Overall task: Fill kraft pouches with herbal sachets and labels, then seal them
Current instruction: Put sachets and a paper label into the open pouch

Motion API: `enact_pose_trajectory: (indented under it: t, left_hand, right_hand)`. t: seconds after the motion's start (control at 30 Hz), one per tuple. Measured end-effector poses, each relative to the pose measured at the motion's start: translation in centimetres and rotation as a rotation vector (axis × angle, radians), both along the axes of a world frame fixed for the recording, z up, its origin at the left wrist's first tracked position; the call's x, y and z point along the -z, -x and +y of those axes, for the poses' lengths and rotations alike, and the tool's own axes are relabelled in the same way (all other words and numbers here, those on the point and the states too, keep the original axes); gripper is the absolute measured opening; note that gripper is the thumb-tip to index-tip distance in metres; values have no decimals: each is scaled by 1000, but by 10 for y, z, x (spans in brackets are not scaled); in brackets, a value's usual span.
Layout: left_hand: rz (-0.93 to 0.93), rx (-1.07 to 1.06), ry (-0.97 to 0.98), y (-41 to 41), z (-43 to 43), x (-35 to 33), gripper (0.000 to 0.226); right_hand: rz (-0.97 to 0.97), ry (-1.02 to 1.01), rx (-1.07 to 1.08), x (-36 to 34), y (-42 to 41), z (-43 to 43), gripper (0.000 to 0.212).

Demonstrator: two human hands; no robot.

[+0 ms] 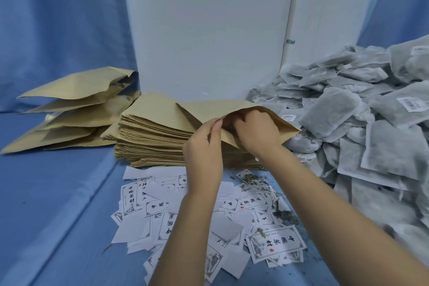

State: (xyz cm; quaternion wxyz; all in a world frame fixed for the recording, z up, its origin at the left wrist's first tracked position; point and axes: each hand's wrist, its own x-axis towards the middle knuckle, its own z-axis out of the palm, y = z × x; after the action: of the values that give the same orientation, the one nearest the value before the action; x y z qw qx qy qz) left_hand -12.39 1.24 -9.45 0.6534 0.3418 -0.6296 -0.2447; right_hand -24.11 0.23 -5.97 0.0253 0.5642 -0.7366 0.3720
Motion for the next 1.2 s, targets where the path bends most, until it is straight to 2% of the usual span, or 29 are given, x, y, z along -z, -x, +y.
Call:
enact_pose_trajectory:
  t: [0.07, 0.13, 0.2, 0.27, 0.37, 0.43, 0.53, 0.67, 0.73, 0.83, 0.97, 1.1, 1.2]
  left_hand:
    - [30, 20, -93, -4, -4, 0, 19]
    - [76, 18, -164, -7, -8, -1, 19]
    - [108, 29, -226, -9, -11, -4, 18]
    - [146, 85, -274, -10, -13, -6, 18]
    - [185, 152, -301, -11, -14, -6, 17]
    - [169, 154, -289, -13, -14, -5, 17]
    - [165, 139, -291, -14, -15, -4, 18]
    - [176, 119, -298, -13, -17, -2, 19]
    - [182, 115, -299, -12, -17, -1, 20]
    - [184, 106, -299, -13, -17, 0, 20]
    - [176, 95, -295, -13, -17, 0, 20]
    - [161, 75, -318, -14, -16, -1, 21]
    - [147, 57, -312, -15, -14, -2, 20]
  right_hand:
    - [-73, 178, -47, 2, -10, 12, 29]
    - [-202, 210, -215, 2, -17, 26, 29]
    - [-300, 10, -389, 4, -20, 38, 31]
    - [-271, -294, -476, 10, -20, 42, 28]
    - [-20, -538, -410, 25, -19, 41, 15]
    - [155, -616, -343, 34, -18, 40, 22]
    - [155, -671, -280, 41, -17, 39, 40]
    - [100, -674, -237, 43, -17, 39, 42]
    - [79, -663, -225, 42, -17, 39, 39]
    - [41, -597, -219, 42, -17, 40, 19]
    - [-20, -452, -276, 40, -11, 43, 11]
    - [-296, -228, -376, 23, -3, 53, 14]
    - [-489, 96, -406, 15, 0, 55, 15]
